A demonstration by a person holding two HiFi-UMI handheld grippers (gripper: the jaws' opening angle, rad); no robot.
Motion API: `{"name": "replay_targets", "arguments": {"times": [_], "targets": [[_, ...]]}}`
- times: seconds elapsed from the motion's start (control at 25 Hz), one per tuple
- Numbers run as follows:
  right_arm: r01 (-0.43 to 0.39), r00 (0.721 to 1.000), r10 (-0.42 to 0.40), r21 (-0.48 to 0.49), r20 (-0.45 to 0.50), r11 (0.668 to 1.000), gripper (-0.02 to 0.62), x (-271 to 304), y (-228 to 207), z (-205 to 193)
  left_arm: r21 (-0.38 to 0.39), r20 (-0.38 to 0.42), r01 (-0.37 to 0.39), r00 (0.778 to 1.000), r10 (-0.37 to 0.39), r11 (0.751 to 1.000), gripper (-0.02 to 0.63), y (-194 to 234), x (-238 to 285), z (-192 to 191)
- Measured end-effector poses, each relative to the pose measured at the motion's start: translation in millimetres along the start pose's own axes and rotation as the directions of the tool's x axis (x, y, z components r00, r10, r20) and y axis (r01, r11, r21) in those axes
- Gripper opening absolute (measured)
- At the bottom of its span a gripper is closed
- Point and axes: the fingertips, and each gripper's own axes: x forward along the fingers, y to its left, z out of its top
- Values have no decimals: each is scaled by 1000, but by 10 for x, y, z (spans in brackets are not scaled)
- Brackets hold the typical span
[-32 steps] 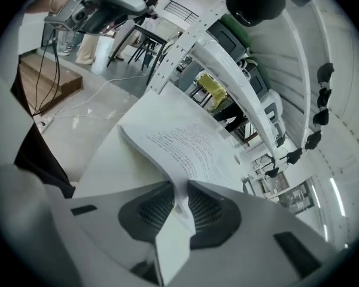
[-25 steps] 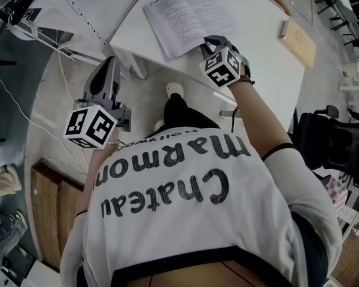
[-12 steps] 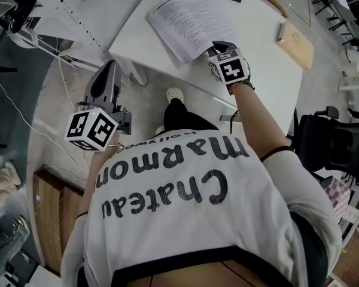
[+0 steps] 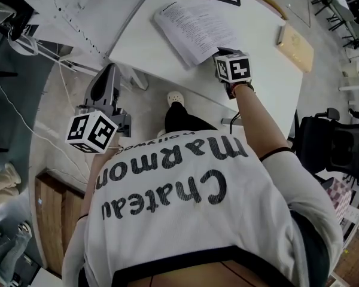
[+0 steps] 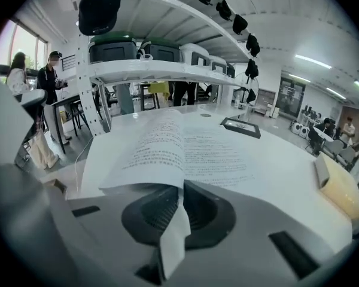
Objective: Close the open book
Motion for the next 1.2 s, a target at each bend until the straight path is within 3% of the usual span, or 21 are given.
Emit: {"name": "replay_targets", "arguments": {"times": [0.68,1.2], "targets": [[-16,998,18,26,-60,1000,46,86,-59,-78,6,40,-2,999,1,1000,23,95,352,200],[-72,993,84,144,-82,987,49,122,-75,-86,-10,38,26,999,-25,1000,23,87,659,220]]}}
